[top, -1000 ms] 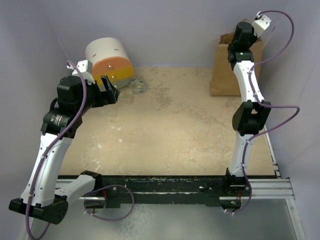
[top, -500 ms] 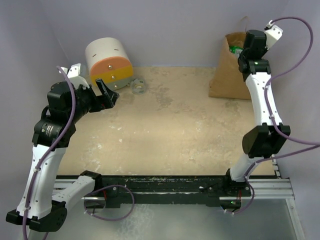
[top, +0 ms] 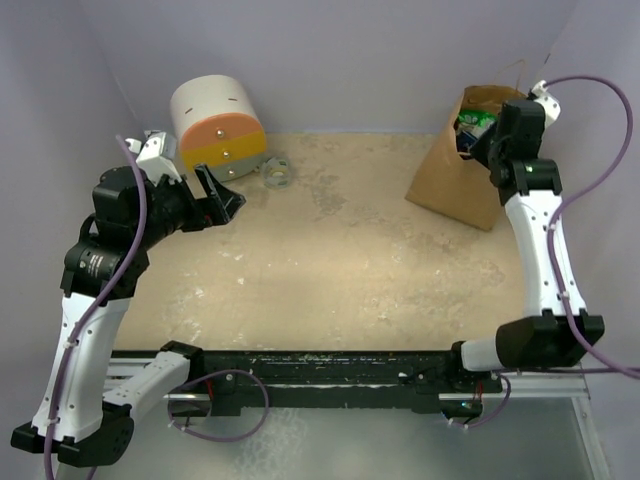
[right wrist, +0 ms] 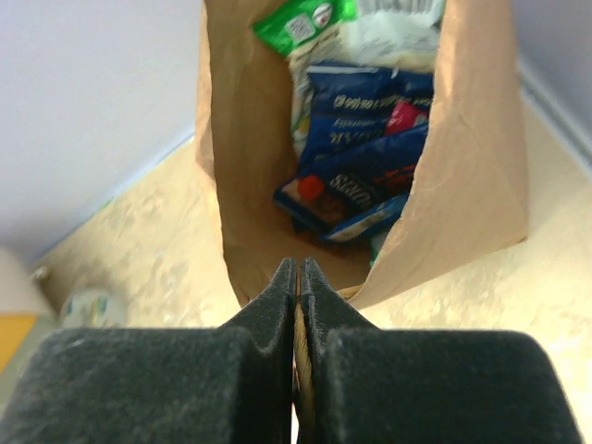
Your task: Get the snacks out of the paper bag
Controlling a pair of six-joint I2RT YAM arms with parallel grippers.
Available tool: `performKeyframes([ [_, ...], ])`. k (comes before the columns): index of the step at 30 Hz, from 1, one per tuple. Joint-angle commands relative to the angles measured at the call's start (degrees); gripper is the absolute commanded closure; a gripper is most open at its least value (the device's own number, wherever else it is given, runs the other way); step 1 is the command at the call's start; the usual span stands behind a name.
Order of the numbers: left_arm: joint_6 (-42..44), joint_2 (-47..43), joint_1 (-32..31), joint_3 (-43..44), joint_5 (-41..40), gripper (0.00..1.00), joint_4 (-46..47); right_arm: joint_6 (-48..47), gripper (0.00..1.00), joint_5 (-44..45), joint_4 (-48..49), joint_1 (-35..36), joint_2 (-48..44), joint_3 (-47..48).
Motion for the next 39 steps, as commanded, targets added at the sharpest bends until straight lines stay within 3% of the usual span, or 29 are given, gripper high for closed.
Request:
performKeyframes([
  [1, -1.94, -1.36, -0.24, 2.45, 4.13, 0.01, -0.62, 5.47, 1.0, -11.2, -1.36, 0.32, -10.21, -6.14],
  [9, -6.7, -2.25, -0.64, -1.17, 10.21, 0.01, -0.22, 7.38, 1.0, -33.54, -1.09, 0.32, -29.47, -25.25],
  [17, -12.04, -0.51, -0.84, -5.13, 16.85, 0.01, 4.21, 4.43, 1.0, -39.71, -15.48, 0.32, -45.38, -33.05],
  [29, -20.23, 6.91, -4.86, -6.03, 23.87, 0.01, 19.62, -0.82, 1.0, -34.56, -38.6, 0.32, -54.28, -25.66],
  [39, -15.79, 32.03, -22.96, 16.33, 18.33, 0.01, 30.39, 1.59, 1.0, -26.01, -40.97, 0.32, -57.08, -20.32],
])
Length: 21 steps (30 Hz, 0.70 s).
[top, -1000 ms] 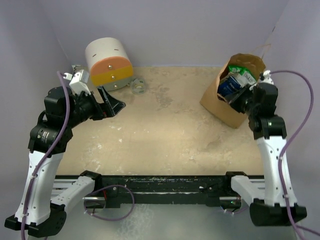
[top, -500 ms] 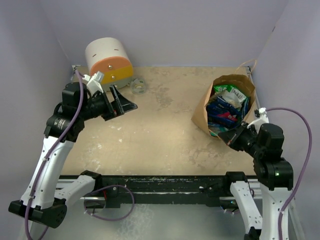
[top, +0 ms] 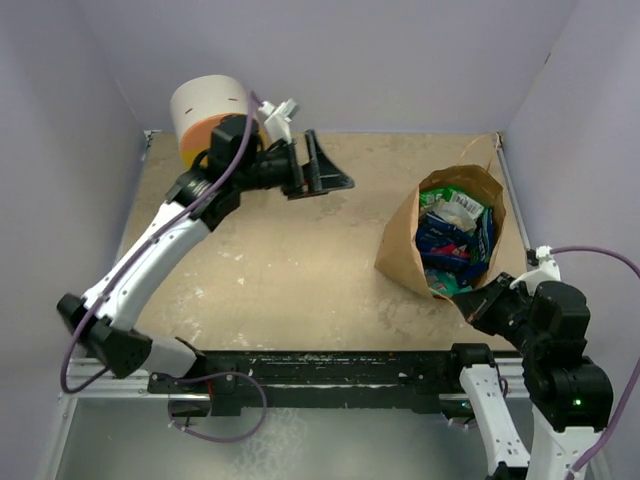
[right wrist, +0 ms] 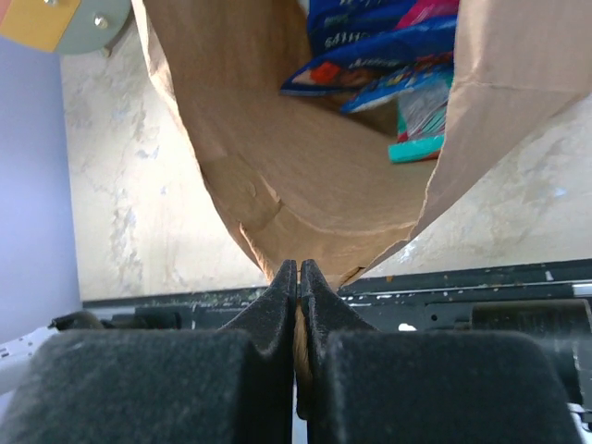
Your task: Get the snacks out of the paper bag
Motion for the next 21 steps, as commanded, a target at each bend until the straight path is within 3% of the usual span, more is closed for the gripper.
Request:
performKeyframes([
  [1, 3.8, 11.31, -6.2, 13.53, -2.11, 0.01, 10.06, 0.99, 1.0, 6.07, -1.29, 0.27, -1.23, 4.26],
  [6, 10.36, 26.67, -11.38, 31.42, -11.4, 0.01, 7.57, 1.63, 1.0, 10.08, 0.15, 0.27, -0.63, 6.27],
  [11, 14.28, 39.28, -13.24, 44.5, -13.91, 0.01, 9.55, -2.25, 1.0, 11.31, -0.65, 0.27, 0.9, 9.02],
  [21, 8.29, 53.69, -15.01, 53.48, -14.61, 0.0, 23.82, -8.02, 1.0, 10.31, -0.86, 0.27, 0.6, 10.37],
])
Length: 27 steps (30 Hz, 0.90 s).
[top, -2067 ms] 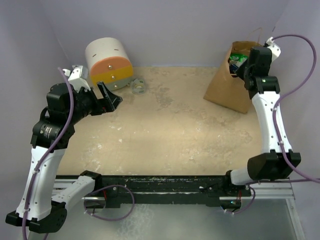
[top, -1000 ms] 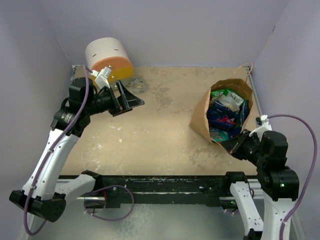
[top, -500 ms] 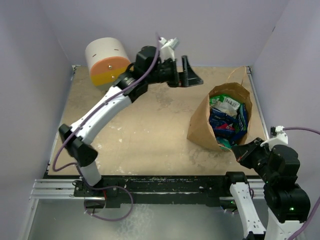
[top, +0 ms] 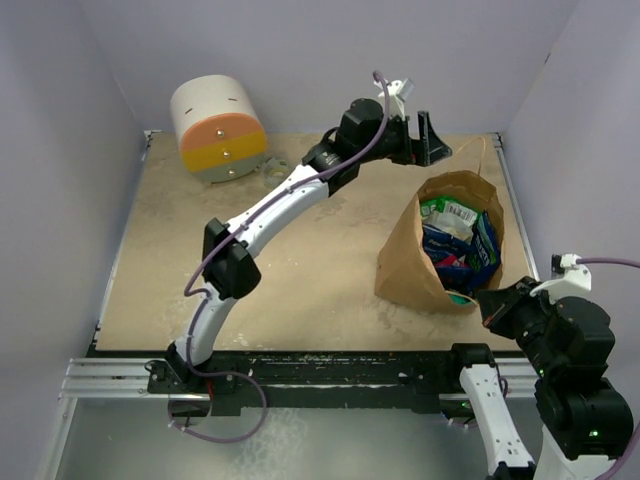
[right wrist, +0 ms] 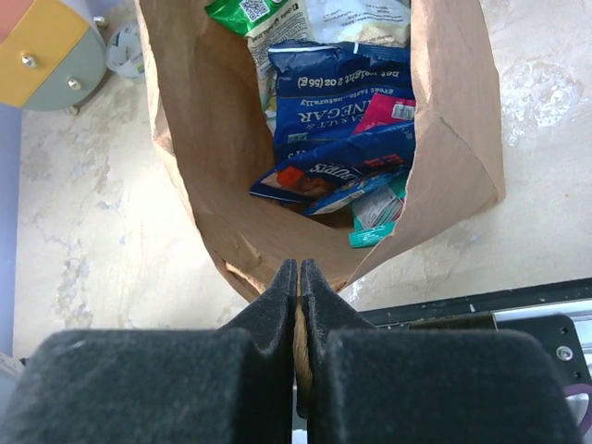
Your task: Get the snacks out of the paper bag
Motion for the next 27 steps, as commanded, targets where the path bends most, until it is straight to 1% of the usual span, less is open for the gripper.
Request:
performKeyframes([
  [1, -3.88, 4.61, -1.01, 6.91, -0.51, 0.01, 9.95, -2.99, 1.0, -0.49, 0.64, 0.27, 0.21, 1.32],
  [3, -6.46, 7.07, -1.18, 8.6, 0.4, 0.04, 11.95, -3.25, 1.0, -0.72, 0.44, 0.27, -0.29, 0.98],
  [6, -9.02, 9.67, -1.48, 11.36, 1.01, 0.14, 13.53, -3.67, 1.0, -0.87, 0.29, 0.27, -0.85, 1.04],
  [8, -9.94, 10.18, -1.51, 11.45, 0.36, 0.17, 14.61, -3.74, 1.0, -1.87, 0.27, 0.27, -0.71, 0.92],
  [10, -10.54, 10.46, -1.46, 11.37, -0.48, 0.25, 14.84, -3.92, 1.0, -4.11, 0.15, 0.27, -0.54, 1.02],
  [12, -11.95, 11.03, -1.56, 11.4, -0.07, 0.31, 15.76, -4.76, 1.0, -6.07, -0.41, 0.27, -0.07, 1.72],
  [16, -13.68, 12.13, -2.43, 11.92, 1.4, 0.34, 17.17, -7.4, 1.0, -8.26, -1.52, 0.27, 1.17, 2.46],
  [20, -13.25, 11.42, -2.74, 11.45, 2.21, 0.47, 17.43, -9.01, 1.0, -8.6, -1.42, 0.27, 1.88, 2.46],
  [23, -12.15, 10.46, -2.84, 10.77, 2.32, 0.48, 17.34, -8.51, 1.0, -9.37, -1.5, 0.27, 2.36, 2.97],
  [26, -12.59, 10.54, -3.28, 10.86, 2.67, 0.39, 16.38, -7.33, 1.0, -9.56, -1.56, 0.27, 2.31, 2.86],
  [27, -12.7, 10.65, -3.45, 10.83, 3.19, 0.39, 16.18, -6.96, 1.0, -9.67, -1.36, 0.27, 2.04, 2.65],
])
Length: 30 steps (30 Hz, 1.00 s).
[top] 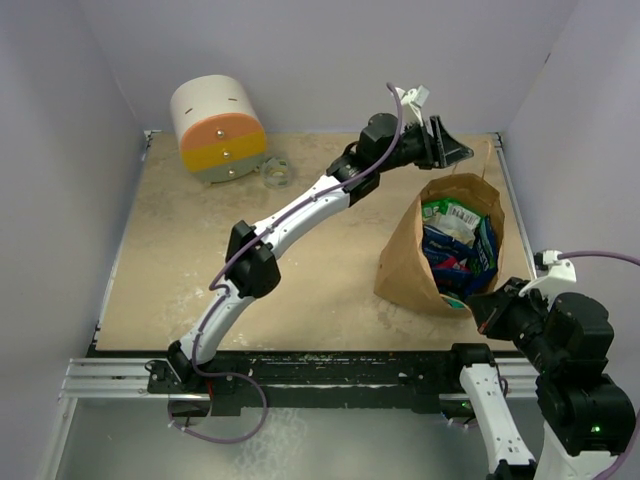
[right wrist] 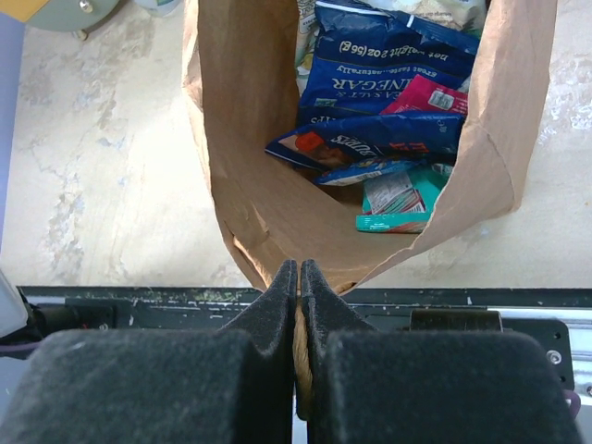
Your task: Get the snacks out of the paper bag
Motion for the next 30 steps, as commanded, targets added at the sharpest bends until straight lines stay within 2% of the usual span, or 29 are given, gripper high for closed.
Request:
performKeyframes([
  [1, 0.0, -1.16, -0.81, 1.91, 2.14, 0.4, 2.11, 0.41, 1.0, -2.32, 1.19, 0.27, 0.45, 1.31],
  [2, 0.15, -1.18, -1.0, 1.91, 2.36, 0.44, 1.67, 0.68, 1.0, -2.22, 1.34, 0.27, 0.26, 1.02],
  [4, 0.56, -1.36, -1.07, 1.76, 2.6, 0.6, 1.11, 1.35, 1.0, -1.86, 1.51, 0.27, 0.09, 0.96],
  [5, 1.1, -1.62, -1.01, 1.66, 2.25, 0.65, 0.84, 1.58, 1.0, -1.81, 1.65, 0.27, 0.01, 1.08],
  [7, 2.22, -2.12, -1.13, 1.76, 0.68, 0.67, 0.73, 1.93, 1.0, -1.39, 1.6, 0.27, 0.04, 1.31],
  [11, 2.18, -1.12, -1.15, 4.65, 1.0, 0.93, 0.05, 2.58, 1.0, -0.25, 1.64, 0.27, -0.09, 2.45],
  [12, 2.47, -1.85, -1.03, 4.19, 0.64, 0.96, -0.18, 2.74, 1.0, -0.24, 1.9, 0.27, 0.09, 2.54],
  [15, 4.3, -6.32, -0.05, 0.43, -0.7, 1.0, -0.38, 2.92, 1.0, -0.42, 2.78, 0.27, 0.86, 2.93],
  [19, 6.55, -15.43, 4.17, -6.43, -1.87, 1.0, -1.82, -0.51, 1.0, -1.95, 6.15, 0.27, 3.71, 3.74],
  [23, 5.42, -25.77, 10.47, -15.37, -1.93, 1.0, -3.79, -3.52, 1.0, -8.72, 10.98, 0.27, 8.54, 3.74],
  [26, 7.36, -35.25, 11.95, -24.13, -3.34, 1.0, -4.98, -3.98, 1.0, -14.97, 16.52, 0.26, 12.55, 2.9],
  [30, 8.7, -45.52, 13.19, -32.5, -8.78, 1.0, -10.0, 0.6, 1.0, -22.58, 28.11, 0.27, 17.57, -0.19],
])
